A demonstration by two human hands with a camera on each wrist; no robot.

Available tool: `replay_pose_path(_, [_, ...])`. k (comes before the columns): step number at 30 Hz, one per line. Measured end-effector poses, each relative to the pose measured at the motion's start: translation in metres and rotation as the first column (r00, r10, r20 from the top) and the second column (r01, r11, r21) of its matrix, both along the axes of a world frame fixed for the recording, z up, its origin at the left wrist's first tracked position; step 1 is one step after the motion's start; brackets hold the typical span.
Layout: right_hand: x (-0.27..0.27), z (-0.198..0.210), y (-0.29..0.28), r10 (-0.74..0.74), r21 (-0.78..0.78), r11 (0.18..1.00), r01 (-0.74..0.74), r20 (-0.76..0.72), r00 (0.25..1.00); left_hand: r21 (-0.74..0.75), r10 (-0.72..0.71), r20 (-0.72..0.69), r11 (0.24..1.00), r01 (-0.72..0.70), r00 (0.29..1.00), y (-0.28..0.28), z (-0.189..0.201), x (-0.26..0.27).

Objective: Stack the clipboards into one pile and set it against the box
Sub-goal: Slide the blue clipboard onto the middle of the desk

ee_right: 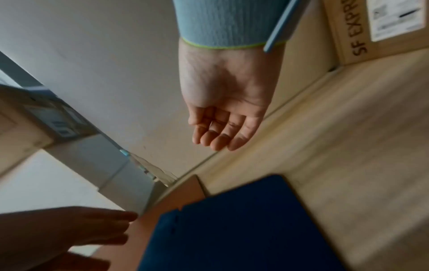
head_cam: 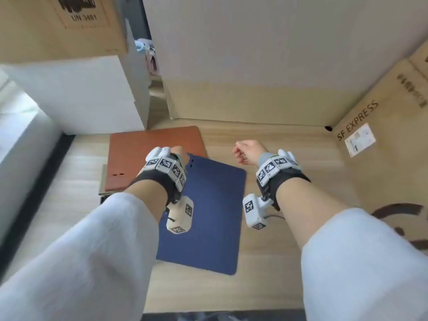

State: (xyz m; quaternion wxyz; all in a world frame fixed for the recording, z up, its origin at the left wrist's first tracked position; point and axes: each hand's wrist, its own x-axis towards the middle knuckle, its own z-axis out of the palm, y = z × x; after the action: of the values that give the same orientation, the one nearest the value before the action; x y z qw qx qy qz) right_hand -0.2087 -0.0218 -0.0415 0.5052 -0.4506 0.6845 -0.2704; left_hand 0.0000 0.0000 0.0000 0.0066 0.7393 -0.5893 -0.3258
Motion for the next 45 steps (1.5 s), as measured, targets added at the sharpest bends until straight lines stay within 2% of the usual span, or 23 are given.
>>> replay_pose_path(1, [0.000,-0.008,0.007,-0.003,0.012,1.000,0.003,-0.021,1.000,-0.083,-0.059,0.105,0.994,0.068,0.993,0.011,-0.001,0.006])
replay_pose_path(3, [-0.004,-0.026,0.013,-0.008,0.066,0.998,0.012,-0.055,0.998,-0.122,-0.078,0.157,0.988,0.098,0.985,0.023,-0.015,0.012])
replay_pose_path(4, [-0.006,-0.036,0.019,0.014,0.099,0.995,-0.007,-0.065,0.998,-0.043,-0.030,0.164,0.998,0.038,0.986,0.026,-0.020,0.010])
replay_pose_path(7, [-0.008,-0.045,0.030,0.015,0.153,0.988,-0.002,-0.083,0.996,0.053,-0.012,0.252,0.999,-0.001,0.968,0.010,-0.053,0.003])
replay_pose_path(10, [-0.021,-0.053,0.037,-0.011,0.180,0.983,0.034,-0.126,0.992,0.147,0.056,0.167,0.986,-0.081,0.984,-0.010,-0.076,-0.009])
replay_pose_path(12, [-0.033,-0.058,0.044,-0.046,0.197,0.977,0.078,-0.161,0.986,0.198,-0.007,0.147,0.980,-0.022,0.989,-0.021,-0.085,-0.017])
replay_pose_path(14, [-0.046,-0.064,0.048,-0.074,0.224,0.967,0.124,-0.217,0.973,0.264,-0.015,0.058,0.965,-0.001,0.998,-0.028,-0.085,-0.029])
replay_pose_path(16, [-0.059,-0.069,0.053,-0.073,0.273,0.949,0.158,-0.297,0.952,0.249,-0.018,-0.035,0.968,0.027,0.999,-0.032,-0.079,-0.041])
replay_pose_path(18, [-0.069,-0.072,0.056,-0.096,0.298,0.932,0.204,-0.337,0.936,0.216,0.033,-0.092,0.976,-0.012,0.995,-0.035,-0.078,-0.049])
replay_pose_path(22, [-0.087,-0.085,0.054,-0.226,0.310,0.899,0.311,-0.281,0.933,0.239,0.080,-0.206,0.971,-0.029,0.975,-0.046,-0.088,-0.062])
replay_pose_path(24, [-0.092,-0.092,0.053,-0.259,0.318,0.889,0.328,-0.241,0.935,0.230,0.166,-0.347,0.969,-0.087,0.923,-0.048,-0.093,-0.068])
replay_pose_path(25, [-0.094,-0.087,0.052,-0.283,0.310,0.886,0.344,-0.227,0.932,0.221,0.171,-0.362,0.971,-0.094,0.916,-0.050,-0.096,-0.072])
replay_pose_path(27, [-0.097,-0.075,0.049,-0.339,0.271,0.877,0.396,-0.234,0.911,0.197,0.144,-0.297,0.976,-0.087,0.944,-0.053,-0.099,-0.075])
replay_pose_path(30, [-0.113,-0.073,0.041,-0.373,0.248,0.864,0.438,-0.267,0.888,0.068,0.104,-0.002,0.992,-0.104,0.995,-0.057,-0.099,-0.066])
replay_pose_path(35, [-0.128,-0.078,0.035,-0.386,0.238,0.854,0.463,-0.308,0.870,0.179,-0.035,0.212,0.984,-0.003,0.977,-0.062,-0.106,-0.050])
replay_pose_path(39, [-0.127,-0.084,0.034,-0.377,0.268,0.844,0.464,-0.318,0.870,0.283,-0.225,0.283,0.948,0.143,0.932,-0.064,-0.117,-0.053])
replay_pose_path(45, [-0.137,-0.088,0.034,-0.404,0.249,0.827,0.505,-0.362,0.840,0.382,-0.291,0.237,0.905,0.187,0.927,-0.045,-0.118,-0.067])
